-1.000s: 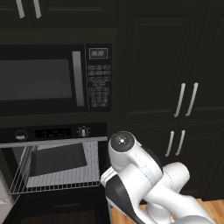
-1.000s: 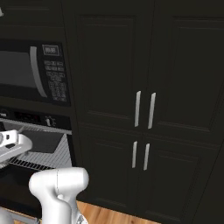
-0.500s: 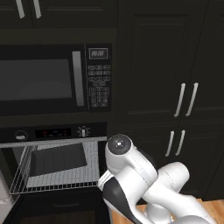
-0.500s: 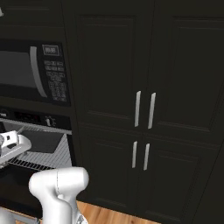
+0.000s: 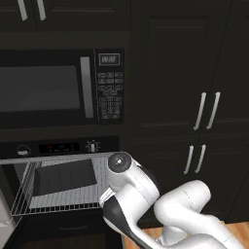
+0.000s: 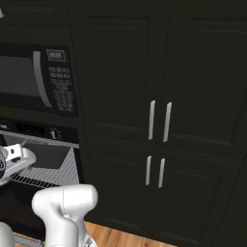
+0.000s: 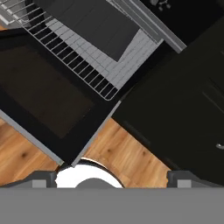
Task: Take the baked cake out of the oven and place it on the plate for cooling. Then close the oven door.
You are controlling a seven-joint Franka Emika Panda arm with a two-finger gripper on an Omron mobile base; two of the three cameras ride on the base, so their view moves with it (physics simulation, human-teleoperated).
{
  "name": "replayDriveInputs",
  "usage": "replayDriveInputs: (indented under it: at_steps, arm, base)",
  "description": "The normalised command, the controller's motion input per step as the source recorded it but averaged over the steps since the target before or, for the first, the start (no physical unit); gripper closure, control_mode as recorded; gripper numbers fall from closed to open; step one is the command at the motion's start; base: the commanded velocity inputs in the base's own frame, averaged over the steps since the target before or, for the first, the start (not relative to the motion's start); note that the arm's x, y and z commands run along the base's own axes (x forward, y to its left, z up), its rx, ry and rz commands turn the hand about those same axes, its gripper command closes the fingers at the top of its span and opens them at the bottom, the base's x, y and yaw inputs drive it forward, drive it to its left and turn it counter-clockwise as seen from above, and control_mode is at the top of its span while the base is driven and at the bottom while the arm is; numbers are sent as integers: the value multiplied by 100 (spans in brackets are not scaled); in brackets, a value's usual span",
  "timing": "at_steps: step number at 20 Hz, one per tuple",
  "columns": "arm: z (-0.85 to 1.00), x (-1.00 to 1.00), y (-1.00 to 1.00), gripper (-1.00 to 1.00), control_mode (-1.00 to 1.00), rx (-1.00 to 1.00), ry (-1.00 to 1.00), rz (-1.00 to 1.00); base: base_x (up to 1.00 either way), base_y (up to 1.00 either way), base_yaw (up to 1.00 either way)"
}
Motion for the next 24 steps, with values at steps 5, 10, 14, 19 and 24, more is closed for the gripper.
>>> replayDriveInputs:
  at_steps: [5, 10, 14, 19, 24]
  arm:
    - [-25, 33, 25, -100, -100, 2, 0, -13]
    - [-28, 38, 36, -100, -100, 2, 6, -16]
    - [-31, 39, 38, -100, -100, 6, 18, -16]
    - [-32, 43, 33, -100, -100, 19, 17, -14]
    - [-35, 34, 44, -100, -100, 7, 12, -9]
  base:
    - [0, 0, 0]
    - [0, 0, 0]
    - [0, 0, 0]
    - [0, 0, 0]
    - [0, 0, 0]
